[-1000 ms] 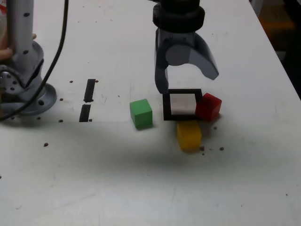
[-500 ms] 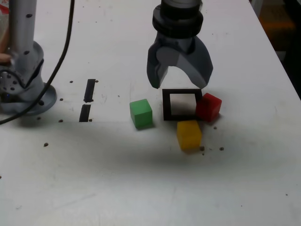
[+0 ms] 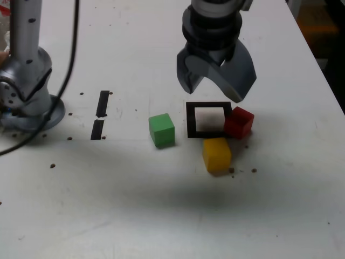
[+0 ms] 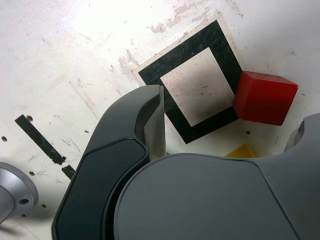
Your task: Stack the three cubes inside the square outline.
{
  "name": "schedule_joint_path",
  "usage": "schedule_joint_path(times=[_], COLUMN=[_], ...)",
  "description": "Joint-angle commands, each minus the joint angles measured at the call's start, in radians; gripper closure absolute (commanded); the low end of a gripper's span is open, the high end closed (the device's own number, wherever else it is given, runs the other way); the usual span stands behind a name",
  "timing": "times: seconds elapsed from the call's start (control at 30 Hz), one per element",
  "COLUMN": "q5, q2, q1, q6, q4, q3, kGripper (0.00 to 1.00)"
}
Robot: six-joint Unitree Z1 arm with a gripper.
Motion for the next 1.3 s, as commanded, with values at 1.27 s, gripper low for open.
schedule_joint_path(times=[1.27], q5=[0.032], q2=[0.159], q1=[-0.043], q6=[0.024], q4=[-0.072], q3=[-0.07], kGripper=[0.06])
